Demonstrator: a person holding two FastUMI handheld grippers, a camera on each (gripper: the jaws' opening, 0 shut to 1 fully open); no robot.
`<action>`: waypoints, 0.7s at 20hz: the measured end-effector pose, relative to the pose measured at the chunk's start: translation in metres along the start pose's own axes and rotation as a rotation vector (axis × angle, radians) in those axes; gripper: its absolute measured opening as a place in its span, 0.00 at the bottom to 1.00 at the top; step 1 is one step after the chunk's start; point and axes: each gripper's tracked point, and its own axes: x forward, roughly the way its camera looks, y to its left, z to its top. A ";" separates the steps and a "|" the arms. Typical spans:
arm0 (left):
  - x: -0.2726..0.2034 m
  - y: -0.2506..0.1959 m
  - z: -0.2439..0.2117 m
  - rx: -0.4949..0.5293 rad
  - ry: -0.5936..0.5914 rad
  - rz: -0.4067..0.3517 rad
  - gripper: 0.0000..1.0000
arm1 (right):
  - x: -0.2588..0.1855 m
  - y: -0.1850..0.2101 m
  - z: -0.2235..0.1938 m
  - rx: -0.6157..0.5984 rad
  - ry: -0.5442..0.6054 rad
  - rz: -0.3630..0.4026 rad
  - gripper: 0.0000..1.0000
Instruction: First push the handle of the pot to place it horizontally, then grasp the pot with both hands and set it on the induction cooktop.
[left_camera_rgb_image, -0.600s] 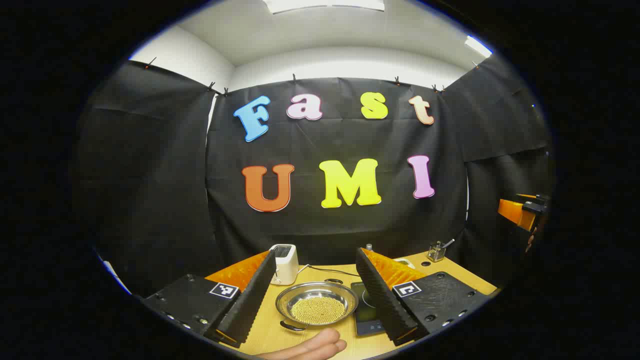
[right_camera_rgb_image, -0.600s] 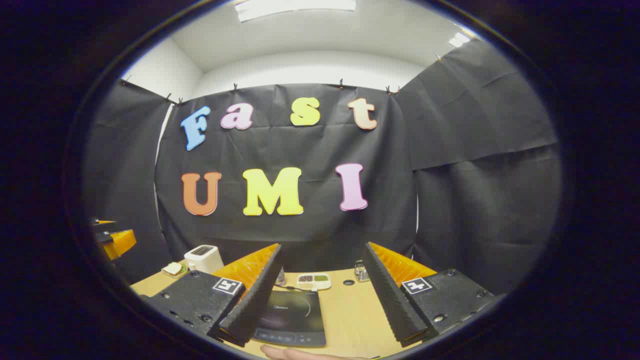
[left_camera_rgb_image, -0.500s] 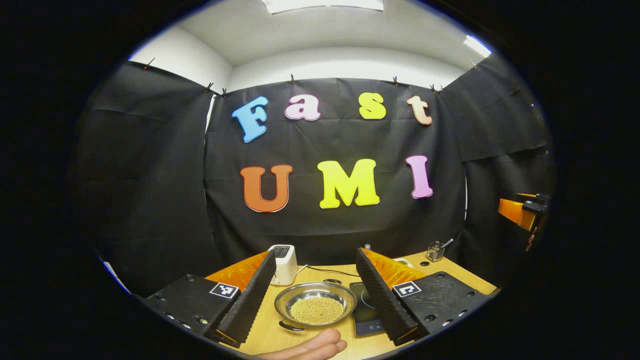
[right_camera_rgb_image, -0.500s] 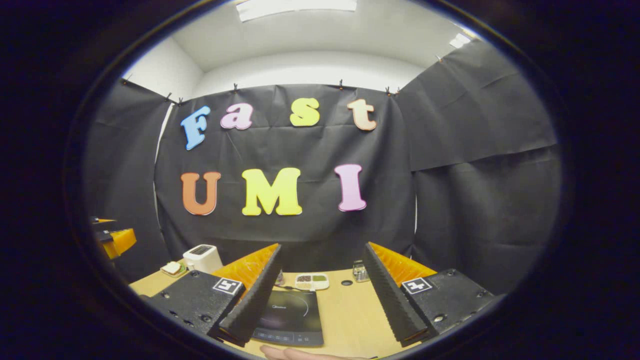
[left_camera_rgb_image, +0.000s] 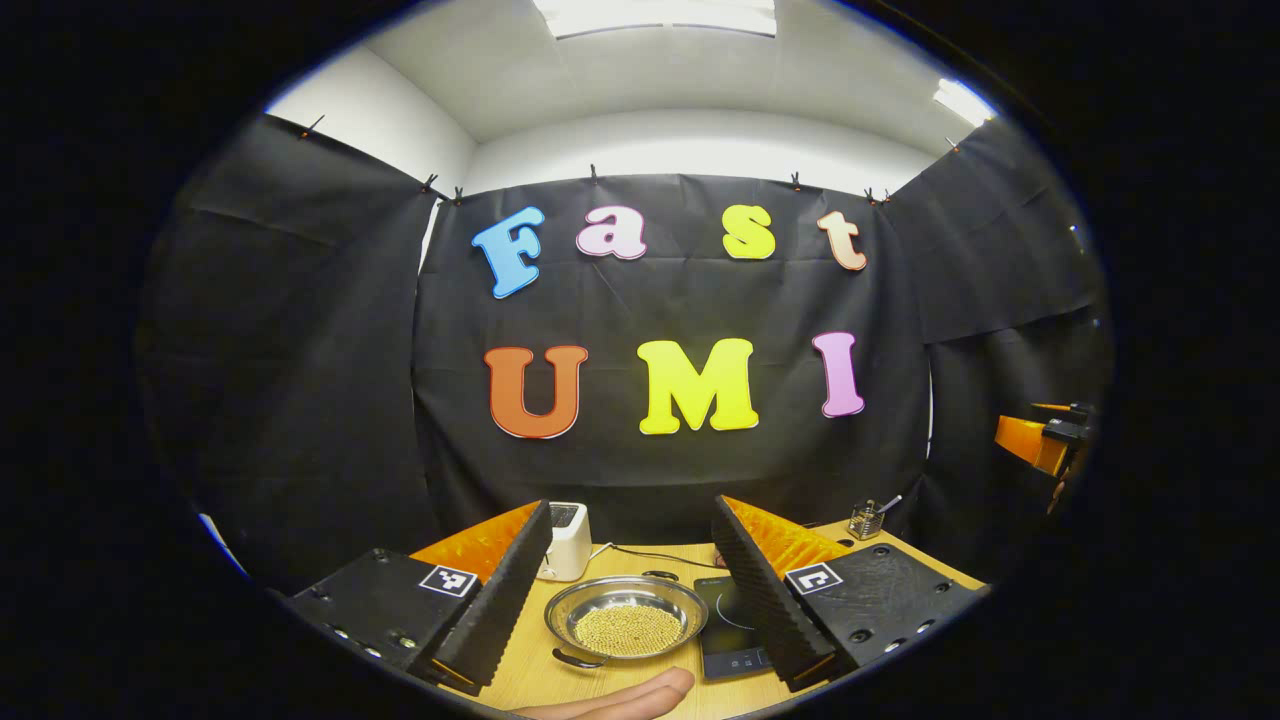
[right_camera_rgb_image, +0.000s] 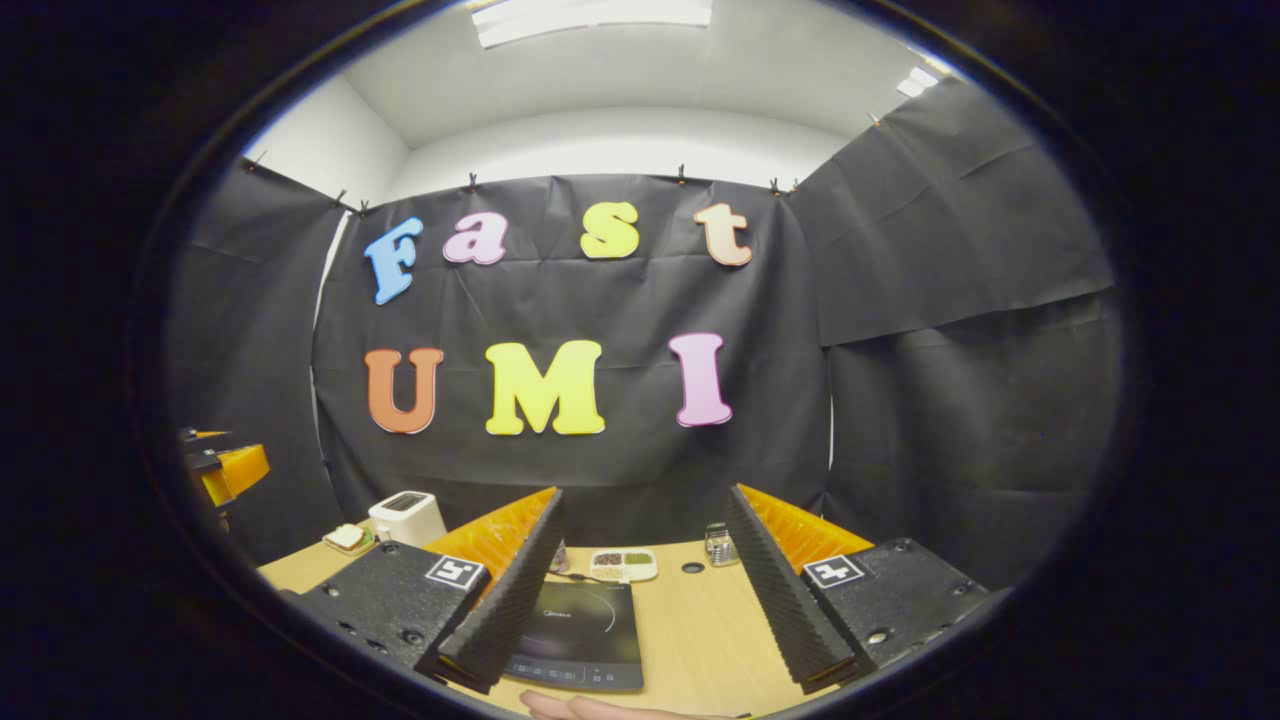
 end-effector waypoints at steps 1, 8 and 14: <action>-0.001 0.004 -0.002 0.000 0.002 0.007 0.96 | 0.001 0.000 -0.002 0.001 0.001 -0.002 0.99; 0.014 0.015 -0.035 -0.067 0.057 -0.001 0.96 | 0.002 0.000 -0.003 0.009 0.001 0.012 1.00; 0.029 0.018 -0.082 0.003 0.154 -0.009 0.96 | 0.002 -0.006 -0.002 -0.001 -0.012 -0.010 0.99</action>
